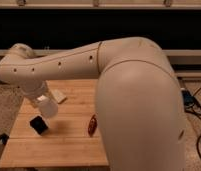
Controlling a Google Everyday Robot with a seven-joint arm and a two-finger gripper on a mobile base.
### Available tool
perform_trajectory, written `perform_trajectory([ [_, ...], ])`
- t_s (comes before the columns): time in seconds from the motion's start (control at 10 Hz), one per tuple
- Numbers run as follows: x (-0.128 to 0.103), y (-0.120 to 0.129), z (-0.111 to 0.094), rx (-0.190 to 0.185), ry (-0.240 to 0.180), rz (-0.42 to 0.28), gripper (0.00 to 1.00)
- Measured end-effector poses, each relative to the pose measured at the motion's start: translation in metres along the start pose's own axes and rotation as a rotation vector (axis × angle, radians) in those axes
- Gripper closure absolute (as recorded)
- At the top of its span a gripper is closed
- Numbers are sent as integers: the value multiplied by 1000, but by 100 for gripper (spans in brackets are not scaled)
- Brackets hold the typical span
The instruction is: Place the ceramic cup over the eraser
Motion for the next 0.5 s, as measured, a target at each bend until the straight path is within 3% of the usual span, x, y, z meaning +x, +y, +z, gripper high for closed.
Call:
perform_trajectory([
  [0.5,1,41,5,-20,28,-97,100],
])
